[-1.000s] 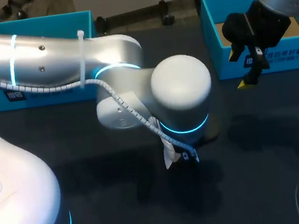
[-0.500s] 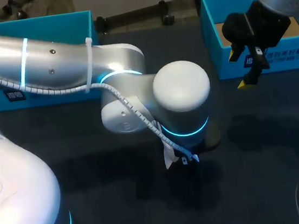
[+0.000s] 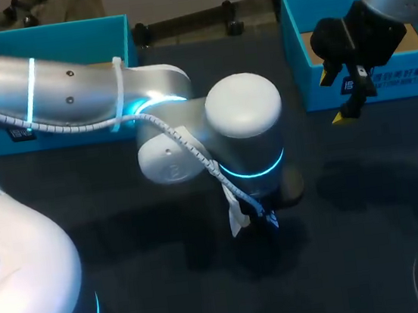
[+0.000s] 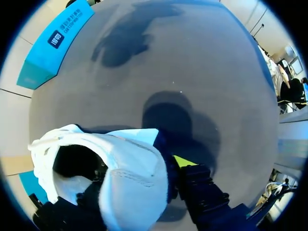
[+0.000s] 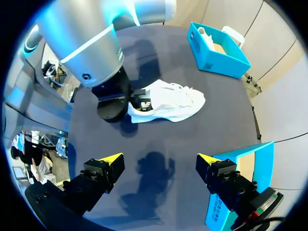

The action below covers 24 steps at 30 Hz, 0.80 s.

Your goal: Take the shoe out of the shoebox, open the shoe tongue, remove and reinsert the insole, then place the shoe into the shoebox

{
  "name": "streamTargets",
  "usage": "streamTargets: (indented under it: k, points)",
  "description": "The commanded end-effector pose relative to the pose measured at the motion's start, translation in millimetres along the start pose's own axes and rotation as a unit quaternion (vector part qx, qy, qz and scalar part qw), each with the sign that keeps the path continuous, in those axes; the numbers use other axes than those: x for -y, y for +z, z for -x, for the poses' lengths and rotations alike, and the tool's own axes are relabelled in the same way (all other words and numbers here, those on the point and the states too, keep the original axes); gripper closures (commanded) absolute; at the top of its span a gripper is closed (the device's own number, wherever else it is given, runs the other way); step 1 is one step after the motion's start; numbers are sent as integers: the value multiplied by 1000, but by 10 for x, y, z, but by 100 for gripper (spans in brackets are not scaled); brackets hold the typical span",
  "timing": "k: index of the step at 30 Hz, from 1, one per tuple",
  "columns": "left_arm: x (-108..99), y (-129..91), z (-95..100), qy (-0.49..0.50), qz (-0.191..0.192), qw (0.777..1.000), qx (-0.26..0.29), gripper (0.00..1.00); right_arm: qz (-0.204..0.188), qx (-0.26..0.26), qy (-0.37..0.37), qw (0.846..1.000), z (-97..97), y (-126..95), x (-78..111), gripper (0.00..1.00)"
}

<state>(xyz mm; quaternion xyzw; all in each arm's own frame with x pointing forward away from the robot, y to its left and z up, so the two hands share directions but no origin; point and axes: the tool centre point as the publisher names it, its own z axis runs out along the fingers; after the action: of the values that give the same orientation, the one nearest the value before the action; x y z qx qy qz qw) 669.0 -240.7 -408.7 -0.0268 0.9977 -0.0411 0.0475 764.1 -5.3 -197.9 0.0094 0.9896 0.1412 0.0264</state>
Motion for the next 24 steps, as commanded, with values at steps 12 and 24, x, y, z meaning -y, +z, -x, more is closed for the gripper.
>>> streamTargets:
  k: [12, 24]
  points:
    - [-142, -236, -103, 9, -2, 997, -80, 100, -1, -1, 0, 1000, 10, 12, -3, 0]
    - [-148, -833, 101, -1, 48, 997, -62, 100, -1, -1, 0, 1000, 10, 12, -3, 0]
